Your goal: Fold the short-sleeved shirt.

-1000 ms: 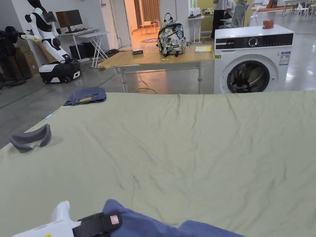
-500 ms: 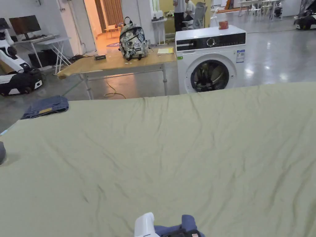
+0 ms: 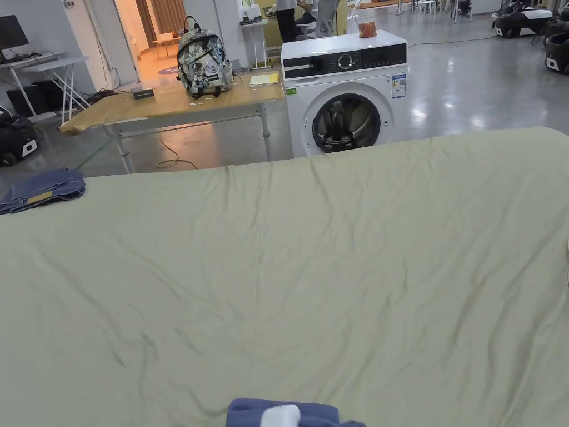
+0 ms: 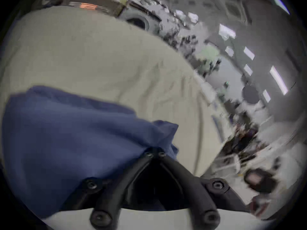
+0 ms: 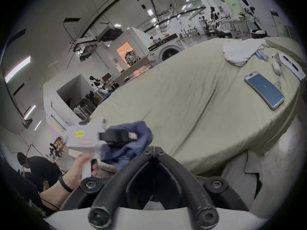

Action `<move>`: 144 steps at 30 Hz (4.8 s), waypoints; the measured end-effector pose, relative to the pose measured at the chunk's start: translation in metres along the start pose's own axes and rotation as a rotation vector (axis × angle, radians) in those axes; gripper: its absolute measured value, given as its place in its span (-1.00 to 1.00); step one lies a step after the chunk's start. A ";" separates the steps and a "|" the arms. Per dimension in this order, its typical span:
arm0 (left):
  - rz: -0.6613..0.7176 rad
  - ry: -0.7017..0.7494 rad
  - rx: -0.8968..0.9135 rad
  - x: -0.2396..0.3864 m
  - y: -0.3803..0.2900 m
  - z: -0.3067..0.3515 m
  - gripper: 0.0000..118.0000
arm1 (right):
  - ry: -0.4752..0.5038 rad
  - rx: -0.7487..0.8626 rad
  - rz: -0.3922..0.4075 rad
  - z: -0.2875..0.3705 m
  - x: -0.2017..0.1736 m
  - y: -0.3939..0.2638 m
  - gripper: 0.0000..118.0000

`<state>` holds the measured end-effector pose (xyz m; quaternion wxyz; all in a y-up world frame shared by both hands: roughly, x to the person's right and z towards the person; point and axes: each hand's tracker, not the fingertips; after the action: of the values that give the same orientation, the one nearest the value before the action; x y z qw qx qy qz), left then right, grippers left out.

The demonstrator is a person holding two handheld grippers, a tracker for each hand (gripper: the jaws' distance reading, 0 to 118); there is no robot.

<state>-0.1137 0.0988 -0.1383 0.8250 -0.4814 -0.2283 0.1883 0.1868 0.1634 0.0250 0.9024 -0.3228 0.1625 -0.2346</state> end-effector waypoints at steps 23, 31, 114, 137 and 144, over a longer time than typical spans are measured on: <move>0.362 -0.093 0.288 -0.124 -0.031 0.151 0.34 | -0.039 -0.447 0.423 -0.208 -0.058 0.012 -1.00; 0.373 -0.254 0.217 -0.131 -0.006 0.089 0.12 | 0.029 -0.476 0.292 -0.210 -0.043 0.023 -1.00; -0.385 0.545 1.051 0.087 -0.011 0.316 -1.00 | -0.082 0.543 0.460 0.006 -0.111 0.136 -1.00; -0.393 0.439 1.073 0.089 -0.012 0.319 0.43 | -0.119 0.579 0.471 0.015 -0.122 0.139 0.68; -0.362 0.453 1.079 0.086 -0.014 0.318 0.43 | -0.052 0.587 0.406 0.018 -0.114 0.137 0.82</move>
<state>-0.2194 0.3633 0.0283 0.9994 0.0228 0.0024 0.0272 0.1429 0.3256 -0.0360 0.9887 -0.0170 0.1263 -0.0790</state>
